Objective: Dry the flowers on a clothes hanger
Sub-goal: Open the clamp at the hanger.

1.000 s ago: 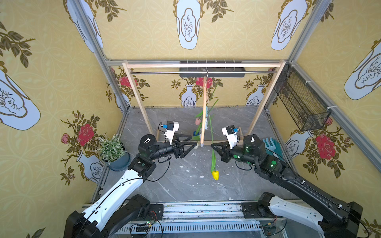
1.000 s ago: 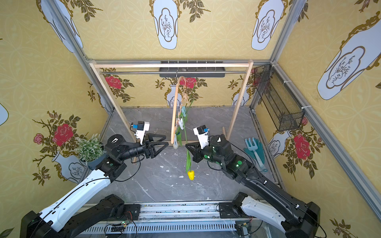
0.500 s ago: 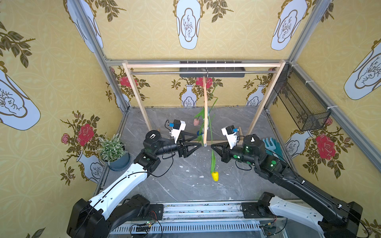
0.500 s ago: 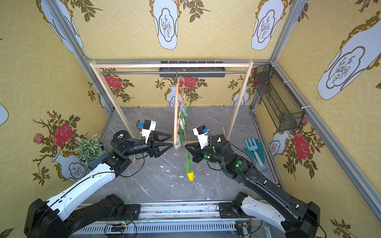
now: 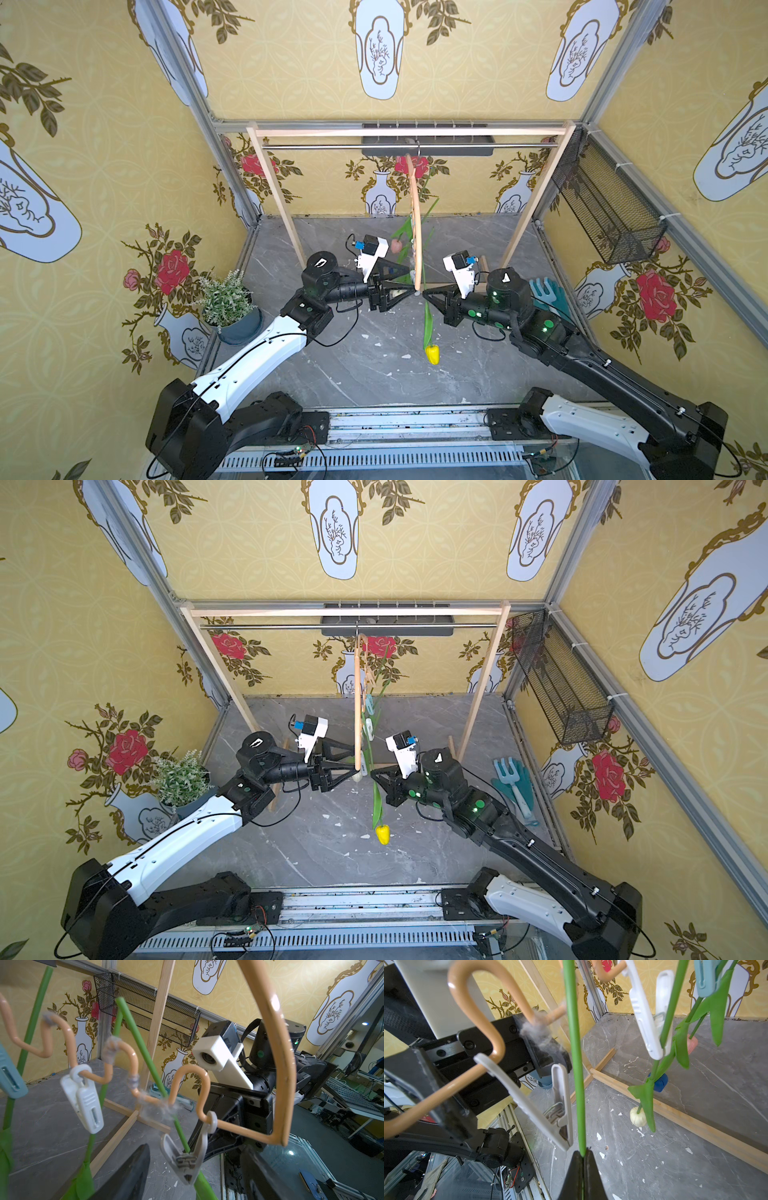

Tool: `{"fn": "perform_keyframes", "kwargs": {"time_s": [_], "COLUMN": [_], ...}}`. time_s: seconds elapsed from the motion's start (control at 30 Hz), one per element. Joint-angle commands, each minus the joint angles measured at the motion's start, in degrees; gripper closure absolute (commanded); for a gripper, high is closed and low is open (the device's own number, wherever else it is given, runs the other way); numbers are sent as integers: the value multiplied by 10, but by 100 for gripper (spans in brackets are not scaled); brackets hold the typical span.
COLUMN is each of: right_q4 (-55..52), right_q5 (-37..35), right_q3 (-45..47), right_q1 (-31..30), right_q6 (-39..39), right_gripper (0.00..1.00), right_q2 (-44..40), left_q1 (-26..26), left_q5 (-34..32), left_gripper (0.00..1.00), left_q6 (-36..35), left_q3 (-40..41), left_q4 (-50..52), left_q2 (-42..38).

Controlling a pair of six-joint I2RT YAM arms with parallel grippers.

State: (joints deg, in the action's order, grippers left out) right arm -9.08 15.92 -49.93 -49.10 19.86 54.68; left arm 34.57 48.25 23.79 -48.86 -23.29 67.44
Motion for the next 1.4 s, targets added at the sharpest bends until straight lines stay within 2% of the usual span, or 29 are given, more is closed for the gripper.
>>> {"fn": "perform_keyframes", "kwargs": {"time_s": [0.0, 0.43, 0.77, 0.9, 1.1, 1.37], "right_q4": [15, 12, 12, 11, 10, 11], "right_q5": [6, 9, 13, 14, 15, 13], "right_q3": [-6, -10, -14, -14, -14, -15], "right_q1": [-1, 0, 0, -1, 0, 0], "right_q6": [-6, -11, -14, -14, -13, -12], "right_gripper": [100, 100, 100, 100, 100, 100], "right_q2": [1, 3, 6, 5, 4, 5], "left_q1": [5, 13, 19, 19, 19, 19], "left_q5": [9, -12, -14, -8, -1, -1], "left_gripper": [30, 34, 34, 42, 43, 63], "left_q6": [-21, -46, -57, -53, -51, -42], "left_q3": [-13, -45, -56, -62, -66, -67], "left_q4": [21, 72, 88, 89, 87, 87], "left_q2": [10, 29, 38, 46, 54, 55]}}
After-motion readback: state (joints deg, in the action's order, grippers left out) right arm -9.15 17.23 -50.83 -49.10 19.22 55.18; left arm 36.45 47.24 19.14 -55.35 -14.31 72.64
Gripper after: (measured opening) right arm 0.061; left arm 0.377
